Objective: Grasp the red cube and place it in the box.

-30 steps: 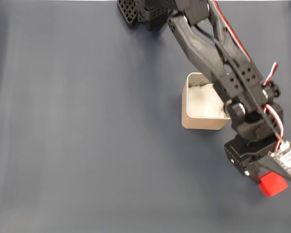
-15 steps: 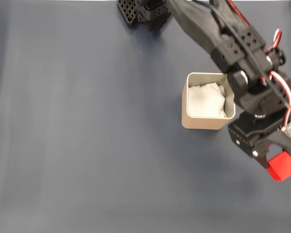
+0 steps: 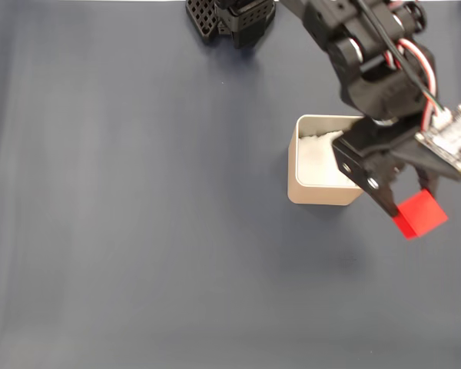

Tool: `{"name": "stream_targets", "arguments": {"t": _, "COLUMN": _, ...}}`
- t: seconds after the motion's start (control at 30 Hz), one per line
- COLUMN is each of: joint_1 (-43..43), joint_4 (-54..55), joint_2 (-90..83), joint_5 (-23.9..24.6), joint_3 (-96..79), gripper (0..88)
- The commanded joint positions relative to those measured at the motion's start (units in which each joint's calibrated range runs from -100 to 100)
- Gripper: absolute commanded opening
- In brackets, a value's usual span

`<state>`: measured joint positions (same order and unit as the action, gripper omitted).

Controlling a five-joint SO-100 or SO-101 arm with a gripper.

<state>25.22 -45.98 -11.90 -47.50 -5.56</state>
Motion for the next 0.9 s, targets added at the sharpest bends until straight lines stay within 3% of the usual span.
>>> {"name": "stream_targets", "arguments": {"t": 0.0, "joint_1": -1.0, "joint_4": -0.8, "joint_2": -9.9, "joint_5": -0.2, "joint_3": -4.8, "gripper": 10.0}}
{"name": "stream_targets", "arguments": {"t": 0.87, "joint_1": -4.0, "joint_4": -5.4, "joint_2": -38.2, "joint_5": -0.7, "joint_3": -32.3, "gripper": 10.0}}
